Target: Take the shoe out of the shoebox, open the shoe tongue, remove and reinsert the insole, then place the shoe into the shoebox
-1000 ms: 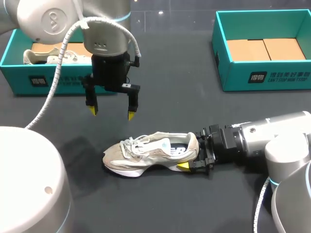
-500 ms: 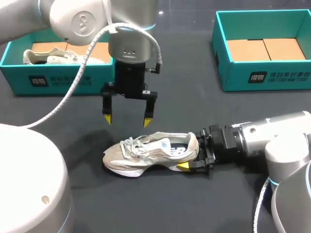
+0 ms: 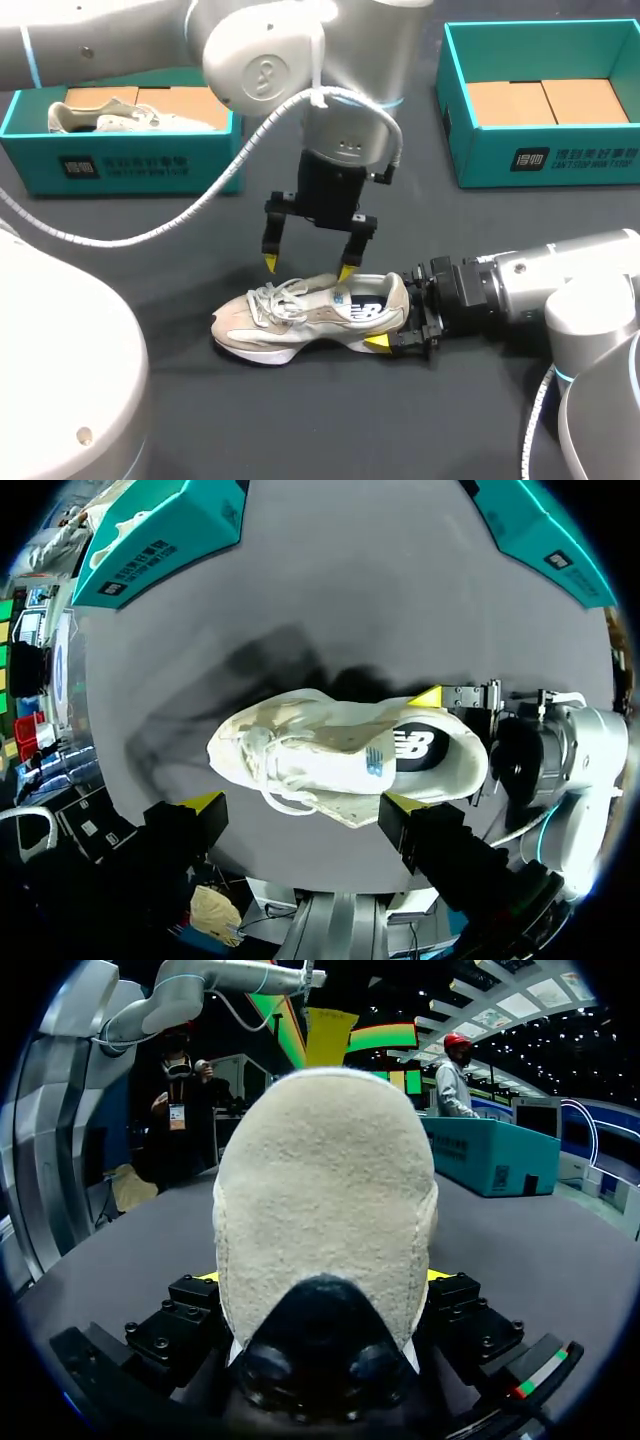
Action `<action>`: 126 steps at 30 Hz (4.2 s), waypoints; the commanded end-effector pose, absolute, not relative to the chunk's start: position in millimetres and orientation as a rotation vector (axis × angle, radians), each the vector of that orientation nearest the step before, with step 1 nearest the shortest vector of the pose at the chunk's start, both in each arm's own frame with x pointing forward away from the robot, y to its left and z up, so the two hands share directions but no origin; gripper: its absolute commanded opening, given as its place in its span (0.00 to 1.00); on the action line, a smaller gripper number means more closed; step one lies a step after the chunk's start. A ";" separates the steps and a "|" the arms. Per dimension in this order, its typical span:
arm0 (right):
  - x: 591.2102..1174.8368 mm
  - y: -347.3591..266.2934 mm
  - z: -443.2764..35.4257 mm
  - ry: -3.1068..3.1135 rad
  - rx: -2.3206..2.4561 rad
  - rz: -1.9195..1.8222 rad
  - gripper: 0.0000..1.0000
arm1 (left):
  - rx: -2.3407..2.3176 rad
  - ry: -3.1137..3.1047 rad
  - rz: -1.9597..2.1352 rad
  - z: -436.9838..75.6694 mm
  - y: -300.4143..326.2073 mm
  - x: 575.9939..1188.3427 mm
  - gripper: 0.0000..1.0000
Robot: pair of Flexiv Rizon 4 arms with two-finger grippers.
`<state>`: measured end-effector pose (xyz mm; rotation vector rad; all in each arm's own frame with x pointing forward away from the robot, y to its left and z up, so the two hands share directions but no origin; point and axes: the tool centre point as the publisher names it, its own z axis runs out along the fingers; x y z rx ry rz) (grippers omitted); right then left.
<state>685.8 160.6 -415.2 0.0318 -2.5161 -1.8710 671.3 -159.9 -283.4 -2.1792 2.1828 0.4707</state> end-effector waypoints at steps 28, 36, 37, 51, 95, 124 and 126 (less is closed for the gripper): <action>687.4 161.3 -416.2 -2.520 0.032 -1.864 0.00 | -2.101 1.997 0.702 -349.5 -197.5 676.4 0.95; 687.4 161.3 -416.2 -2.520 0.032 -1.864 0.00 | -2.090 1.921 0.783 -356.5 -189.9 672.0 0.93; 687.4 161.3 -416.2 -2.520 0.032 -1.864 0.00 | -2.089 1.911 0.793 -356.9 -188.2 671.7 0.93; 687.4 161.3 -416.2 -2.520 0.032 -1.864 0.00 | -2.112 1.877 0.834 -343.7 -165.7 668.7 0.78; 687.4 161.3 -416.2 -2.520 0.032 -1.864 0.00 | -2.266 1.749 0.584 -309.3 -142.1 662.0 0.00; 687.4 161.3 -416.2 -2.520 0.032 -1.864 0.00 | -2.567 1.952 0.318 -335.8 -49.4 669.7 0.00; 687.4 161.3 -416.2 -2.520 0.032 -1.864 0.00 | -2.546 1.950 0.343 -343.6 -48.1 668.7 0.00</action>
